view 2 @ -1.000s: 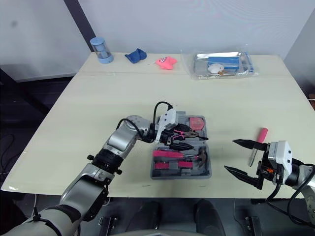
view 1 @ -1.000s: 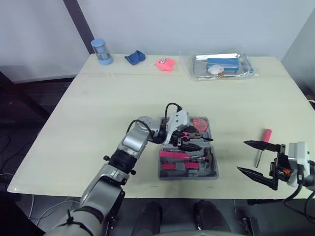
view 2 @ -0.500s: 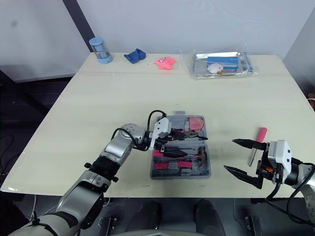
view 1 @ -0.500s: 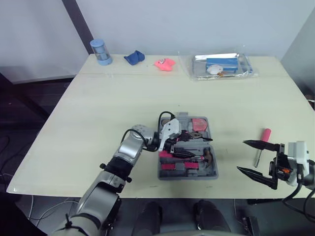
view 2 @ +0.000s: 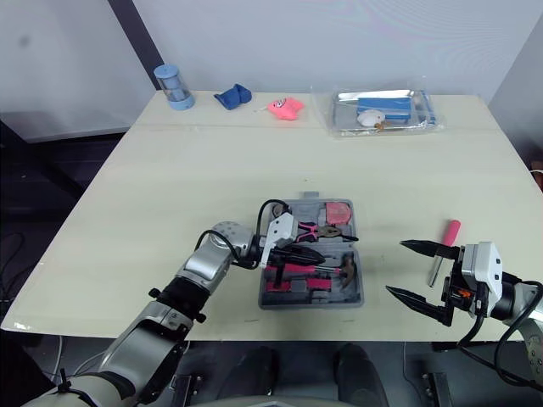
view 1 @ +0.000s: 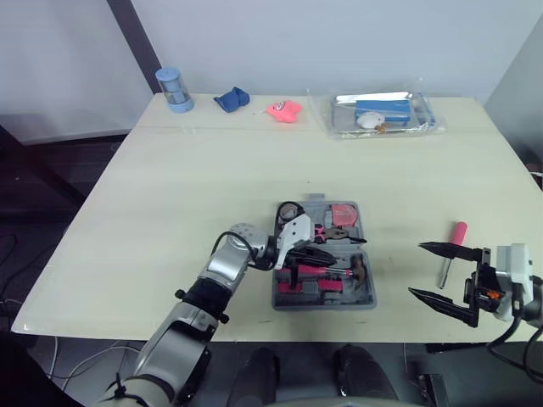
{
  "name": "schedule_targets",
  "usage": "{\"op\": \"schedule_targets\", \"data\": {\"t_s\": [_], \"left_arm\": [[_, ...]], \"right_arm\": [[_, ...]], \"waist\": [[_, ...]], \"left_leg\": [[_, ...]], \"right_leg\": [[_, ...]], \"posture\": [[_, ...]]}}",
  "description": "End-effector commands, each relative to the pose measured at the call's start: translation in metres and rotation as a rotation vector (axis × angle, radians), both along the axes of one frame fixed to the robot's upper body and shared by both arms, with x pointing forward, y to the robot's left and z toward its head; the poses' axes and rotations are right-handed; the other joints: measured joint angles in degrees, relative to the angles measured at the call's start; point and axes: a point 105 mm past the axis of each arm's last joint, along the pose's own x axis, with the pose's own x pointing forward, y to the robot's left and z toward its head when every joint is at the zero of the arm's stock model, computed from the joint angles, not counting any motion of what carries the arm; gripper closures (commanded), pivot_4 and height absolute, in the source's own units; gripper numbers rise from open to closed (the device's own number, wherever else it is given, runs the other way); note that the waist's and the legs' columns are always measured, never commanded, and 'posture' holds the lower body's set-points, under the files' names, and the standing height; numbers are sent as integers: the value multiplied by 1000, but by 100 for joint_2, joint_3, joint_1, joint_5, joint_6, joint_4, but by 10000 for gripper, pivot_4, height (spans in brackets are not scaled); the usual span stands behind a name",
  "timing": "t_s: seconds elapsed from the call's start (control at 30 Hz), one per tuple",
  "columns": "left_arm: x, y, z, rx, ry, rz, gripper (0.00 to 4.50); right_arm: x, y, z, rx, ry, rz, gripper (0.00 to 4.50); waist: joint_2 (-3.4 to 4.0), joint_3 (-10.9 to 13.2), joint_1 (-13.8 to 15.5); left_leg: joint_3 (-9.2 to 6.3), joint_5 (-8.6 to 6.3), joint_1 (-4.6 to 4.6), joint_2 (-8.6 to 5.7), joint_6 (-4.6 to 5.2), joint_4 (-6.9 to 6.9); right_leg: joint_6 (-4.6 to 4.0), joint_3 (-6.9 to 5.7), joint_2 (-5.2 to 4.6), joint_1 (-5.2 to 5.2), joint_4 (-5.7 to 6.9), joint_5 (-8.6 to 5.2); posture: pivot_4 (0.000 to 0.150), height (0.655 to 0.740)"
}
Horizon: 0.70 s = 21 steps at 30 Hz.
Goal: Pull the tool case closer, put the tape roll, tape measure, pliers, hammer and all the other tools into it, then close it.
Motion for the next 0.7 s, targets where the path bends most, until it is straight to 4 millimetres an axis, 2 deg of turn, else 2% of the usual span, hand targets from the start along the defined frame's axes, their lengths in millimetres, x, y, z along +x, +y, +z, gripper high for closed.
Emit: {"op": "schedule_targets", "data": {"t_s": [0.03,0.2,0.27,0.33,0.37,0.57,0.7], "left_arm": [[-1,-2,7,-16,-27,-24,43918],[2,1,10,12,-22,-42,43918],[4,-2,11,22,-40,-40,40253],[5,-6,12,31,-58,-43,33741],[5,-8,13,32,-60,-43,26573],[-3,-10,2,135,-60,-128,26573],[-2,-8,-7,214,-63,-142,26573]], "right_arm": [[-1,-2,6,-1,-31,-3,0],[-1,-1,6,-2,-33,-4,0],[0,-1,6,-3,-34,-4,0],[0,-2,6,-5,-35,-5,0],[0,-2,6,-5,-36,-6,0],[-1,-3,7,-10,-37,-10,0],[0,-4,7,-13,-39,-13,0]], "waist": [[0,0,-2],[0,0,-2],[0,0,0],[0,0,2],[0,0,2],[0,0,-9],[0,0,-5]], "left_leg": [[0,0,0,0,0,0],[0,0,0,0,0,0],[0,0,0,0,0,0],[0,0,0,0,0,0],[0,0,0,0,0,0],[0,0,1,0,0,0],[0,0,0,0,0,0]], "right_leg": [[0,0,0,0,0,0],[0,0,0,0,0,0],[0,0,0,0,0,0],[0,-1,0,0,0,0],[0,-1,0,0,-1,0],[0,0,0,0,1,0],[0,-1,1,0,0,0]], "posture": [[1500,7400],[1500,7400],[1500,7400],[1500,7400],[1500,7400],[1500,7400],[1500,7400]]}}
